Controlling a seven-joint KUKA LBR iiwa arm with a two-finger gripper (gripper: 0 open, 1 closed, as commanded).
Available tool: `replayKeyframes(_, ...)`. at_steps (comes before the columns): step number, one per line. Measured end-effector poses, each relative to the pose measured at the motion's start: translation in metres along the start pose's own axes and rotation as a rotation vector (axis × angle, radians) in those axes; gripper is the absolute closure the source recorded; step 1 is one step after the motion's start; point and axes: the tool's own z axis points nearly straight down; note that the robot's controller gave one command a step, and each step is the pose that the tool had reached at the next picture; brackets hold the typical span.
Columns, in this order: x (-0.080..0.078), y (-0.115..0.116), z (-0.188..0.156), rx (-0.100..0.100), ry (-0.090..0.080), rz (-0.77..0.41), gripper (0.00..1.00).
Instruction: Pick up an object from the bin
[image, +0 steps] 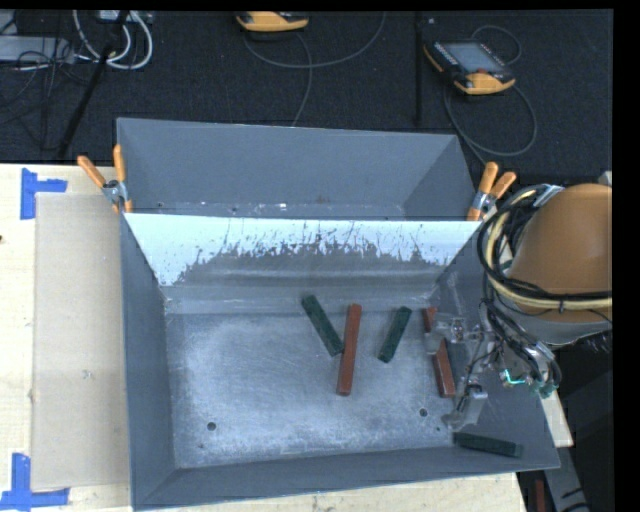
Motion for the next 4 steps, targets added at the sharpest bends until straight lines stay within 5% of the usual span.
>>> replayKeyframes(1, -0.030, -0.055, 0.060, -0.001, -0.005, 0.377, 0.00)
replayKeyframes(2, -0.023, -0.039, 0.102, 0.000, -0.006, -0.013, 0.00)
replayKeyframes(3, -0.081, -0.083, 0.132, 0.001, -0.013, 0.183, 0.00)
replayKeyframes(4, -0.143, -0.048, 0.156, 0.001, -0.016, 0.082, 0.00)
